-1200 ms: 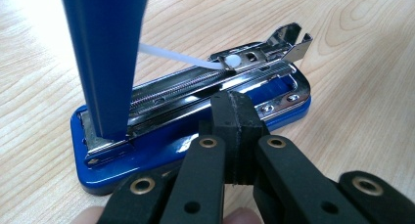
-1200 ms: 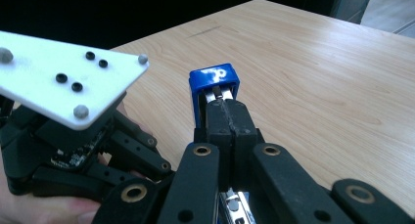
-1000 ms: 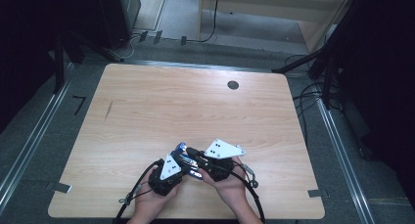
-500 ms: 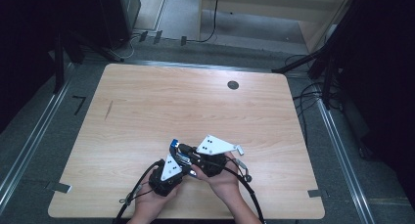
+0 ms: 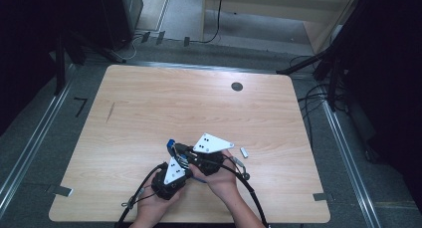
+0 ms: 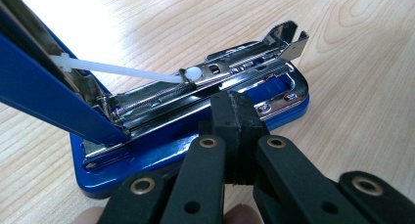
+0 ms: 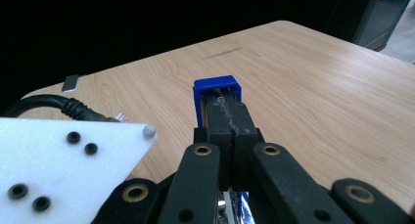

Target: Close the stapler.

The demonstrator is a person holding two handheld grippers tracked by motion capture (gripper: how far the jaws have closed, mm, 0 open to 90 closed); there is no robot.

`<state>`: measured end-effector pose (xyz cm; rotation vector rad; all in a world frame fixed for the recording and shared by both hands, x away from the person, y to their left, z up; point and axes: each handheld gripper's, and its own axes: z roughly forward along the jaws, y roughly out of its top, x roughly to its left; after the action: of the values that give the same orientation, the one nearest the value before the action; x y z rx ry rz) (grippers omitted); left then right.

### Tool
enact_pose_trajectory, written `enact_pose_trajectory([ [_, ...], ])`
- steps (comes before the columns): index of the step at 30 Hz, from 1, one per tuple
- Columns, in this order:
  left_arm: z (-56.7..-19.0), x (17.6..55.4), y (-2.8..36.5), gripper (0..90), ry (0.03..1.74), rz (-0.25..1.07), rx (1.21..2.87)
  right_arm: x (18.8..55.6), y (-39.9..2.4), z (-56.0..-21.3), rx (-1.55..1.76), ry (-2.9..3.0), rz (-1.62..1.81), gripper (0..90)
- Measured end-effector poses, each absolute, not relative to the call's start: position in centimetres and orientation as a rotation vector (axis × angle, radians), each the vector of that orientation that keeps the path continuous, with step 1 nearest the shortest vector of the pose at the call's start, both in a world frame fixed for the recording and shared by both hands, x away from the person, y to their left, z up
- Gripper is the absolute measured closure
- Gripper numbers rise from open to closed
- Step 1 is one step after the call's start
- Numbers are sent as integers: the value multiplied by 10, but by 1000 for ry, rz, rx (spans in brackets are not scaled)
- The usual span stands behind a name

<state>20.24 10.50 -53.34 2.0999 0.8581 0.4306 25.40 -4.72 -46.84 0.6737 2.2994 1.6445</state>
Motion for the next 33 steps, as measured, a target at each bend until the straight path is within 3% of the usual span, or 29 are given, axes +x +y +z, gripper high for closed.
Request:
enact_pose_trajectory([
  [33,-533,202,105,900,854,439,2109,282,-9,-487,671,2501,1538,900],
])
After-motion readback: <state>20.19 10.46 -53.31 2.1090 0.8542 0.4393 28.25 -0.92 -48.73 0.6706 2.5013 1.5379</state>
